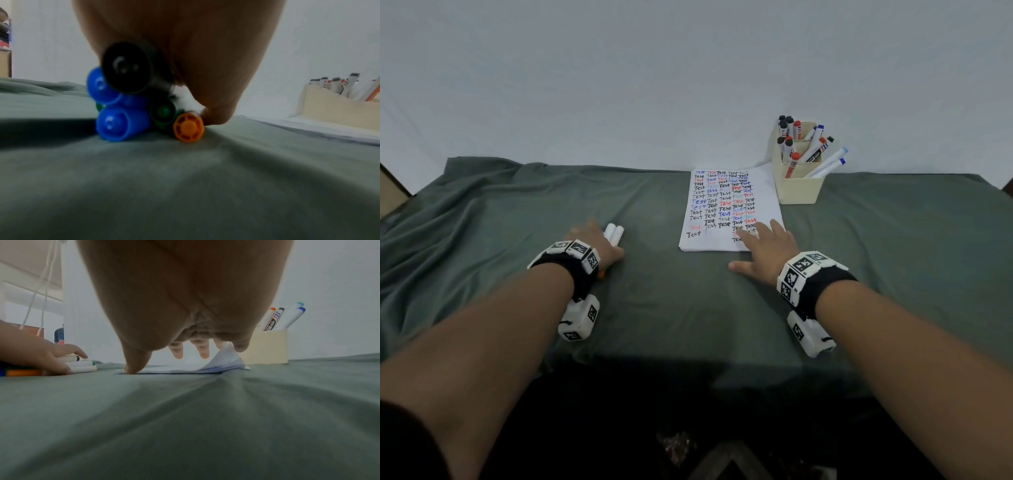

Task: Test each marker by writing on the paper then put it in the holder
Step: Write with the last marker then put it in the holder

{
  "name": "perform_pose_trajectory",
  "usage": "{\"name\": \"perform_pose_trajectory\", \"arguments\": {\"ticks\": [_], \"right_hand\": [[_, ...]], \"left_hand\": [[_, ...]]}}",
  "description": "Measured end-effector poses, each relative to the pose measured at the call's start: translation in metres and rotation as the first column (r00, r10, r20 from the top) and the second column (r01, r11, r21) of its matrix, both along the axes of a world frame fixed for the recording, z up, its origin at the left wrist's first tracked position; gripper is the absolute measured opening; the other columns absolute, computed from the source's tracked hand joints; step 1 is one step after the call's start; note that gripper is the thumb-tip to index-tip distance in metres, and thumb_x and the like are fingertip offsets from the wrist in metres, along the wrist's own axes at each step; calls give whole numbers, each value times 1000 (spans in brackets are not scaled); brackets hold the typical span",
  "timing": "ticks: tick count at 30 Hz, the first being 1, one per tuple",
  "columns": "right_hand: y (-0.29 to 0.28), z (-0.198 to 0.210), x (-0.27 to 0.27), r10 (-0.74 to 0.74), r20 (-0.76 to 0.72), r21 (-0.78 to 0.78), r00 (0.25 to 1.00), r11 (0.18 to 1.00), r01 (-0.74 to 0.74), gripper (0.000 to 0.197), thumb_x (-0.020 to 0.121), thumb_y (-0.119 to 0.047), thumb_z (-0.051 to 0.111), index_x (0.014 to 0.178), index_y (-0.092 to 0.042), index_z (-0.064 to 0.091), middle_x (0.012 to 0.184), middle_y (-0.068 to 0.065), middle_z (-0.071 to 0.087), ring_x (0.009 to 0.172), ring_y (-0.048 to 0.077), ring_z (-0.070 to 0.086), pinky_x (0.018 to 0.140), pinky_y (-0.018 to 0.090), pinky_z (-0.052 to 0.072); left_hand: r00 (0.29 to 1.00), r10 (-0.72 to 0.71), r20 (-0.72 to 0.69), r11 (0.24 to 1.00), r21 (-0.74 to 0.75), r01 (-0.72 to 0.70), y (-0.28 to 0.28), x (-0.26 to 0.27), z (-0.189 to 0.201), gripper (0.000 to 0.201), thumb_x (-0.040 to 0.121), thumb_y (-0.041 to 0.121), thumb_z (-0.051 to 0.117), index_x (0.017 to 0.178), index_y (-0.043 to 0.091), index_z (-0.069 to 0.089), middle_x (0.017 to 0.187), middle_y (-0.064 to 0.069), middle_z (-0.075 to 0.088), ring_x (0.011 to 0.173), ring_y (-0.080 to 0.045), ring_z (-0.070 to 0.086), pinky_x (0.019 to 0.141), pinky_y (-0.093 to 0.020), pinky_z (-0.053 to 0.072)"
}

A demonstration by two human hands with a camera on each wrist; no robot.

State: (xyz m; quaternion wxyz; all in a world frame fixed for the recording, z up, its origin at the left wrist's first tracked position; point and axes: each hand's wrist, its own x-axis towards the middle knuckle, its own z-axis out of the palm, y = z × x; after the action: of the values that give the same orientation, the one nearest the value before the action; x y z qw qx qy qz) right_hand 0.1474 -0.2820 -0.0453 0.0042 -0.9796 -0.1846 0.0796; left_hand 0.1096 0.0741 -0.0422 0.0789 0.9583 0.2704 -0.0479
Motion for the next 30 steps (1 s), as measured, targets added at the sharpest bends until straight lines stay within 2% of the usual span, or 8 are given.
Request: {"name": "perform_pose_trajectory", "arguments": {"ticks": [2,6,8,11,16,19,23,30], "right_hand": [[1,-1,-1,7,-8,-1,1000,1000,-7,87,90,-78,44,161,-37,15,170,8,12,157,36,1,125,56,11],[1,1,-3,10,-6,2,1000,1000,-10,86,91,-76,45,161,-36,15,170,9,12,157,36,0,125,57,10],[0,2,-3,9,0,9,1000,1000,-9,86,91,-76,45,161,-36,15,170,8,11,157,36,0,125,57,9],[-6,4,-1,-3,-4,26,1000,1000,3,87,92,-77,43,162,-35,13,171,7,9,157,36,-2,124,57,8],[-25,3,4,-86,-39,83,996,993,89,89,90,-79,42,162,-35,14,170,7,13,156,37,1,125,56,10],[-37,0,6,-138,-54,104,989,984,143,91,88,-80,45,161,-33,17,169,7,18,155,39,5,124,57,13],[-44,1,5,-153,-58,96,986,983,159,91,89,-79,45,161,-32,16,168,6,20,155,39,5,124,57,13],[-54,8,-1,-133,-44,96,990,986,137,95,91,-72,52,162,-29,8,169,6,17,156,37,6,124,55,17]], "left_hand": [[999,-27,19,999,23,27,-2,3,-3,71,71,49,66,129,20,38,123,-20,51,106,-42,56,90,-44,50],[990,-141,17,990,20,141,2,12,-2,62,82,27,69,136,17,38,136,-9,46,116,-39,53,93,-40,46],[993,-117,29,993,-20,118,8,16,1,60,78,20,74,126,11,39,122,-10,54,104,-35,57,81,-37,45],[991,-117,59,992,-31,119,13,19,5,57,71,18,79,112,14,40,96,-4,52,83,-30,52,69,-34,41],[982,-138,126,990,24,136,17,20,1,53,71,19,78,105,21,38,83,4,43,78,-27,49,68,-32,40],[976,-213,56,975,84,208,21,21,4,44,76,22,75,106,17,43,103,-3,51,79,-29,54,69,-32,40],[977,-211,-5,971,110,210,20,21,12,44,76,24,73,106,14,42,92,-10,58,69,-27,53,66,-34,44],[958,-238,160,970,89,226,-15,20,41,51,84,16,70,127,8,43,106,-22,63,93,-42,62,70,-37,42]]}}
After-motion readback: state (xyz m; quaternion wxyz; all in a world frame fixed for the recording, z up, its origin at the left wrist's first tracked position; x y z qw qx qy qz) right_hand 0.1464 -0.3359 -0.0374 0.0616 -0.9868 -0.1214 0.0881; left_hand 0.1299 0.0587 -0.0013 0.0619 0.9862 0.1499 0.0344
